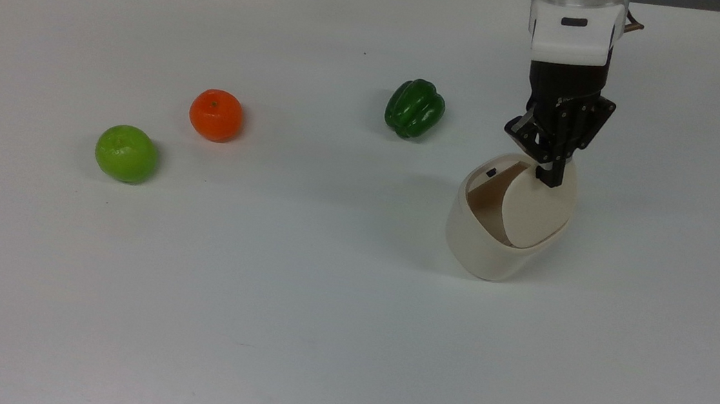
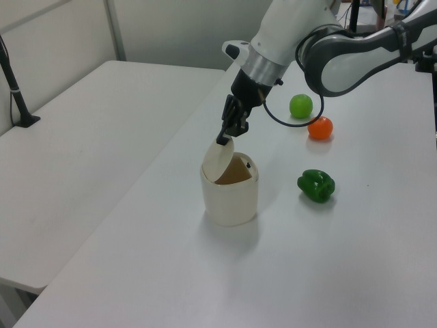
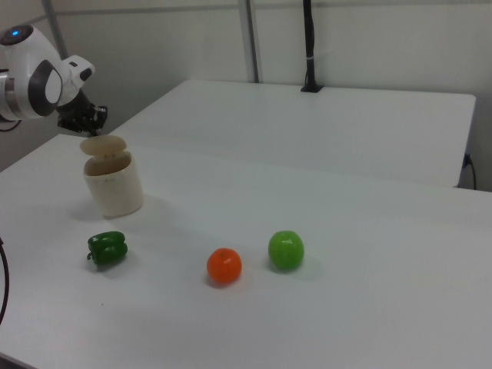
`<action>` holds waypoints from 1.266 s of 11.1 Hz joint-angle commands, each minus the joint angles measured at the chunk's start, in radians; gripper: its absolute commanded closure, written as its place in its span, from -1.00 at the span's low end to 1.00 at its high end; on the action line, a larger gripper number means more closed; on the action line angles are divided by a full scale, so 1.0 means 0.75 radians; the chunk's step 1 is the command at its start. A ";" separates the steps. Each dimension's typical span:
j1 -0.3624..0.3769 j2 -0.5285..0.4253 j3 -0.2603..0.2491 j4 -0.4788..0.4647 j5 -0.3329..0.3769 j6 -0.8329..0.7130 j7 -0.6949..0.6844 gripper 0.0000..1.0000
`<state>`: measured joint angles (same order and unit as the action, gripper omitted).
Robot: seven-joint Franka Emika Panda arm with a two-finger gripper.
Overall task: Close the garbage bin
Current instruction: 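Push the raised lid down with the gripper fingers to shut it, then press the gripper on the closed lid to seat it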
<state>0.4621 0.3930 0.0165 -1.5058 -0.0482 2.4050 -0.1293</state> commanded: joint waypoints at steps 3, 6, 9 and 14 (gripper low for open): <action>-0.005 -0.027 -0.026 -0.019 0.007 -0.169 -0.055 1.00; -0.015 -0.023 -0.026 -0.025 0.007 -0.261 -0.099 1.00; -0.015 -0.003 -0.026 -0.035 0.005 -0.272 -0.116 1.00; -0.009 0.036 -0.026 -0.038 0.007 -0.265 -0.120 1.00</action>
<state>0.4499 0.4208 0.0002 -1.5277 -0.0484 2.2191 -0.1929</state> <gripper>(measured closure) 0.991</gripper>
